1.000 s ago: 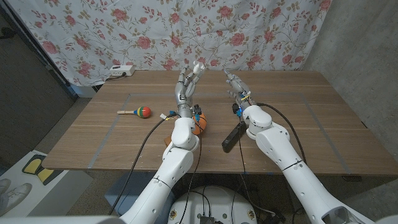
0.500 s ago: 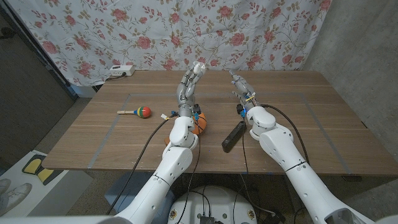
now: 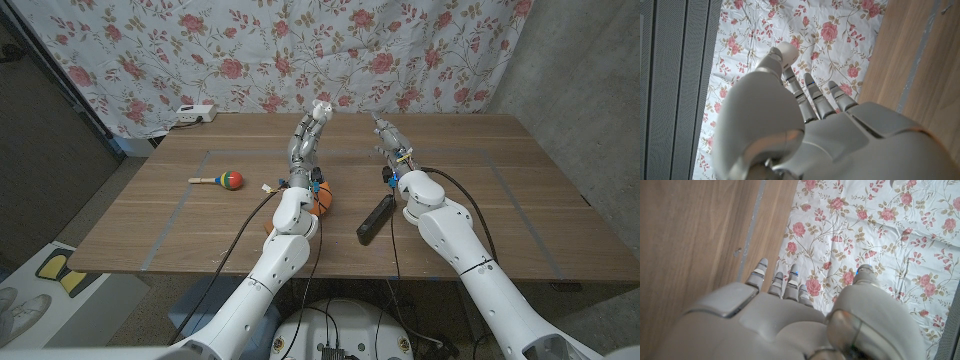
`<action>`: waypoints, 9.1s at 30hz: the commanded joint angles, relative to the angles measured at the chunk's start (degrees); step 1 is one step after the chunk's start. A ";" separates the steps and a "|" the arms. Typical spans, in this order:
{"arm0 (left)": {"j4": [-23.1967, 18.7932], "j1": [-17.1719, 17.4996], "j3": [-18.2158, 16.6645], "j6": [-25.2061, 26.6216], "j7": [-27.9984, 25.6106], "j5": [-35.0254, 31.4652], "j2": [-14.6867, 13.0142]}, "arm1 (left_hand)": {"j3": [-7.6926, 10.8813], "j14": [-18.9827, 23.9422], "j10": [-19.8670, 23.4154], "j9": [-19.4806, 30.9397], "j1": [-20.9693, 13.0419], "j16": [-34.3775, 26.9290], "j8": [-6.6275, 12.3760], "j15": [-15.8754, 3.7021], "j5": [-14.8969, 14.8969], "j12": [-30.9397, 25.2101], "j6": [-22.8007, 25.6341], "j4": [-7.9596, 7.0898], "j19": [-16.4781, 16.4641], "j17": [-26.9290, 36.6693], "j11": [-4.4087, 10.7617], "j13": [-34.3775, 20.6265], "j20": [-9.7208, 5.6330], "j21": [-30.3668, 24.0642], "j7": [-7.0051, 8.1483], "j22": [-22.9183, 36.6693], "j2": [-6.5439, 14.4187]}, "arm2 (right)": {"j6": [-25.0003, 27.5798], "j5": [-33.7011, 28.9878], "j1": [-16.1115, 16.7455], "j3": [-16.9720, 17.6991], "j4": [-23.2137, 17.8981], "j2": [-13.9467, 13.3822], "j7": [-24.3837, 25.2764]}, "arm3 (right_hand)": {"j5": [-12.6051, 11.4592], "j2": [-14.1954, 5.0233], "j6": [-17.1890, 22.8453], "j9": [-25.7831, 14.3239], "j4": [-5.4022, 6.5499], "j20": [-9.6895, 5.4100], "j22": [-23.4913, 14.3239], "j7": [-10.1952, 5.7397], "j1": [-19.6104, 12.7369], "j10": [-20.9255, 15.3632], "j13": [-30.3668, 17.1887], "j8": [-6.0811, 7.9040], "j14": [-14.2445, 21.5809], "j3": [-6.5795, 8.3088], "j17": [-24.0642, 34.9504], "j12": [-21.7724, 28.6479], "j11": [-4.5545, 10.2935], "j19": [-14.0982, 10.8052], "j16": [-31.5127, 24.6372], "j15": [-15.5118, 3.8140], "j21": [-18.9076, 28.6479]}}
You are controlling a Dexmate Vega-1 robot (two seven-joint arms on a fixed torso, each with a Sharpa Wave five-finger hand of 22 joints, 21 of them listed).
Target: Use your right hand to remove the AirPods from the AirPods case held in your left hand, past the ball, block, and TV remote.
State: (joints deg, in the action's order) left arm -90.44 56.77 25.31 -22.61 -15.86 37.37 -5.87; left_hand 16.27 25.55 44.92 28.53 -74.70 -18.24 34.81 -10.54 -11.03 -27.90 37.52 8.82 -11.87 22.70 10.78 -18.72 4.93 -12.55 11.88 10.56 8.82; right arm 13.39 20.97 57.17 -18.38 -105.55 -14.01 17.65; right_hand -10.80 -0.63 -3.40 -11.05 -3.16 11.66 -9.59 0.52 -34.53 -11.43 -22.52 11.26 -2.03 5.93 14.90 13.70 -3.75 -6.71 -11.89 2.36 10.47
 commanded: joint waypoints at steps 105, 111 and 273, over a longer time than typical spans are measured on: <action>-14.98 1.70 -1.32 15.52 8.81 35.82 -16.30 | -1.34 27.99 4.58 -1.70 -1.84 -0.58 8.05 -3.35 -1.75 -3.78 1.56 0.60 -6.48 -6.45 0.80 -11.90 -5.79 -1.30 -0.49 0.10 -0.66 | -5.41 -4.26 6.52 2.07 -9.30 -8.60 2.97 | 0.08 -2.41 9.48 -0.16 -3.10 0.33 -0.17 -3.28 -1.93 -2.00 2.37 3.01 0.70 1.94 -1.59 -0.75 3.63 -1.03 -1.12 -0.19 0.37; -14.20 1.29 -2.03 18.65 14.23 42.48 -16.70 | -1.59 28.57 4.98 -2.03 -2.04 -0.75 8.26 -3.35 -1.95 -3.63 2.13 0.57 -7.01 -6.51 0.71 -11.80 -5.32 -1.36 -0.58 0.09 -0.75 | -4.75 -3.74 6.18 1.88 -9.10 -9.07 2.32 | 0.08 -2.48 9.58 -0.18 -3.18 0.34 -0.17 -3.35 -1.96 -1.52 2.43 2.92 0.58 1.99 -1.64 -0.98 3.17 -1.05 -1.10 -0.11 0.36; -8.05 -2.86 -4.23 32.50 31.19 51.31 -25.48 | -5.28 35.38 8.94 -6.53 -3.58 0.28 10.72 -3.37 -10.60 -3.02 6.84 0.42 -14.86 -9.42 -0.57 -15.02 -4.50 -4.24 -3.81 0.99 -3.17 | 8.41 -17.23 -11.33 -2.44 -31.46 -36.77 -23.26 | -4.07 -4.76 0.48 -0.11 -5.75 -2.32 -0.17 -3.29 -12.90 -14.44 -2.95 0.20 6.49 8.12 -2.10 3.01 7.93 -3.40 -4.89 -5.10 0.59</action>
State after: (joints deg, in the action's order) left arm -98.85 54.10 21.23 9.92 14.18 89.01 -31.22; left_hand 11.19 56.31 52.04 21.58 -78.12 -18.16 45.15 -9.63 -21.02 -30.67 43.59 9.32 -26.90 13.18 9.44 -18.72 0.30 -16.54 8.36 11.35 4.86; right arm 19.68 6.25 49.56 -17.26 -136.50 -52.49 -4.70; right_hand -14.50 -5.38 -2.58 -11.05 -9.08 9.32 -9.60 -2.76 -46.69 -25.34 -25.23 11.26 3.96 13.76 12.77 16.76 4.22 -9.69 -16.42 -2.17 10.82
